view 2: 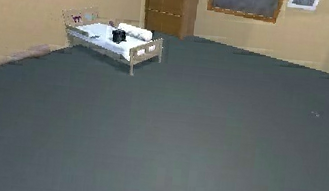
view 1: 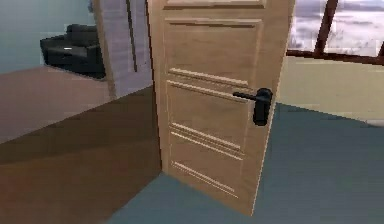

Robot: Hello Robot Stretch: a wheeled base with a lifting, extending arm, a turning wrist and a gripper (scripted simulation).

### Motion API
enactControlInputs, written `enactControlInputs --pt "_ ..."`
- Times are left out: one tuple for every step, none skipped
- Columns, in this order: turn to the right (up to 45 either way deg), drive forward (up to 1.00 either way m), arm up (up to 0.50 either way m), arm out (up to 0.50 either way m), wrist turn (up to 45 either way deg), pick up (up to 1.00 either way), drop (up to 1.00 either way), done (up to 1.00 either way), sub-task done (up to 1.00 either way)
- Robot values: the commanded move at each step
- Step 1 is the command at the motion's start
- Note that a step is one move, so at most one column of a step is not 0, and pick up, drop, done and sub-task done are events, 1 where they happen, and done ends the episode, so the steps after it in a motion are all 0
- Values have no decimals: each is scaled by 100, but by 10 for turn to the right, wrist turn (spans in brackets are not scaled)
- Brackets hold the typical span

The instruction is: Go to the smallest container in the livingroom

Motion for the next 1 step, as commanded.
enactControlInputs --pt "-90 0 0 0 0 0 0 0 0"
